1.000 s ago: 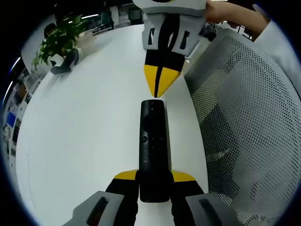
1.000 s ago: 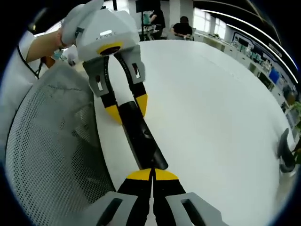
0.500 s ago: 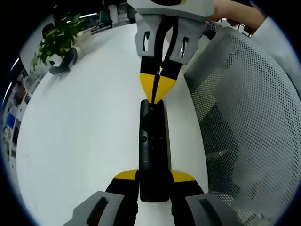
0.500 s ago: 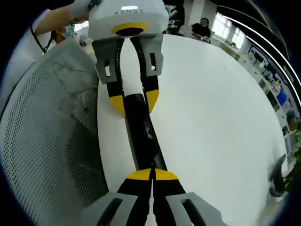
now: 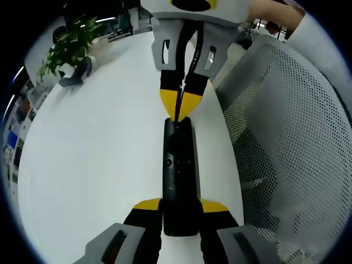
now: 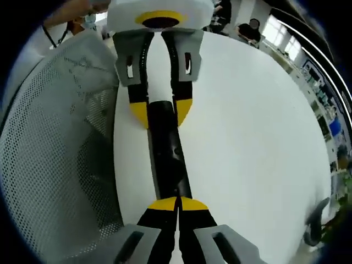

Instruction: Press the specified remote control buttons in sequence, fully releasing each button before pressing the next.

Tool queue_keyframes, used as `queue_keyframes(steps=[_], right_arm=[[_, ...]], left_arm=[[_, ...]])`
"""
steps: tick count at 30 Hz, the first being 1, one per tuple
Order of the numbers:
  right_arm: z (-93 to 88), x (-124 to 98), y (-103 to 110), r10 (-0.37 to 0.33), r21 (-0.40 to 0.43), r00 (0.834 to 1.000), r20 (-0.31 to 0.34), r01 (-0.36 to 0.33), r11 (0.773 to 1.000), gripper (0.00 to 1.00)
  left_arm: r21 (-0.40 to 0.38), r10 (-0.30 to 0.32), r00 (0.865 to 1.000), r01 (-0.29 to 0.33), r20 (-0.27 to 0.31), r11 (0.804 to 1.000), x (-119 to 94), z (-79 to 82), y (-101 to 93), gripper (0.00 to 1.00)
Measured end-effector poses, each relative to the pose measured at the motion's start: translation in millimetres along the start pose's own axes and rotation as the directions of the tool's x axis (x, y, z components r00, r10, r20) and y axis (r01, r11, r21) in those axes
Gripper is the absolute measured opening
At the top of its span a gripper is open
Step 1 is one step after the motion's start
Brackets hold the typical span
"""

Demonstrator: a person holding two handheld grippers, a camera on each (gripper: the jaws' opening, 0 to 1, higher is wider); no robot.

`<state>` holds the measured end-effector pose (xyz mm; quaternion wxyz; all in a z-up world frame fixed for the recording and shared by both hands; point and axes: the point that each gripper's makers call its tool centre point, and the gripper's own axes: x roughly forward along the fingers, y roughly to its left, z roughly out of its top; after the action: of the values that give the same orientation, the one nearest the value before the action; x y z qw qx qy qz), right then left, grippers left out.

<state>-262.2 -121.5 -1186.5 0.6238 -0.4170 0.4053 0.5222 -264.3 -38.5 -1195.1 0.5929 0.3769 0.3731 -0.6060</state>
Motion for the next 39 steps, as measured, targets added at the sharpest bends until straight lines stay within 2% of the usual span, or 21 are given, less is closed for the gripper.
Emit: queue_keyframes(steps=[2,3,6,8,10,14,20,24,25,27,32,39], right_arm=[[0.2,0,1,-0.003,-0.011,1.000,0.003,0.003,1.000,0.00],[-0.4,-1,0,-0.010,0.009,1.000,0.026,0.010,1.000,0.00],[1.3,-2,-1,-0.039,0.122,0.990,0.139,0.022,0.992,0.00],[1.2,-4,-1,-0.063,0.231,0.974,0.217,0.012,0.973,0.00],[1.3,-4,-1,-0.082,0.260,0.961,0.264,0.011,0.966,0.00],[6.1,-3,0,-0.086,0.250,0.955,0.283,0.013,0.968,0.00],[14.0,0,-1,-0.079,0.162,0.965,0.251,0.039,0.986,0.00],[13.5,0,2,-0.057,0.010,0.979,0.195,0.056,0.998,0.00],[14.0,0,6,-0.043,-0.075,0.984,0.174,0.057,0.996,0.00],[12.0,0,9,-0.046,-0.149,0.990,0.134,0.066,0.987,0.00],[12.1,-1,9,-0.052,-0.149,0.991,0.125,0.071,0.986,0.00],[10.1,-1,10,-0.045,-0.143,0.991,0.124,0.062,0.988,0.00]], left_arm=[[0.003,0.001,1.000,-0.001,-0.011,1.000,0,0.2,-0.2,0.24],[0.004,0.002,1.000,-0.002,-0.015,1.000,0,0.1,-0.2,0.24],[0.012,0.008,0.999,-0.008,-0.038,1.000,1,0.4,-1.1,0.24],[0.014,0.009,0.998,-0.008,-0.054,1.000,1,0.5,-1.2,0.24],[0.014,0.008,0.998,-0.007,-0.066,1.000,1,0.1,-0.8,0.25],[0.012,0.004,0.997,-0.003,-0.081,1.000,1,-0.6,-0.8,0.25],[0.003,0.007,0.996,-0.007,-0.092,1.000,0,-1.1,-0.8,0.25],[-0.006,0.008,0.995,-0.009,-0.096,1.000,0,-1.3,-0.7,0.24],[-0.018,0.008,0.995,-0.010,-0.096,1.000,0,-1.3,-0.6,0.24],[-0.018,0.012,0.994,-0.014,-0.109,1.000,0,-0.6,-1.1,0.24],[-0.022,0.014,0.993,-0.016,-0.120,1.000,0,-1.0,-0.6,0.24],[-0.039,0.020,0.994,-0.024,-0.104,0.999,0,-1.2,-0.5,0.24]])
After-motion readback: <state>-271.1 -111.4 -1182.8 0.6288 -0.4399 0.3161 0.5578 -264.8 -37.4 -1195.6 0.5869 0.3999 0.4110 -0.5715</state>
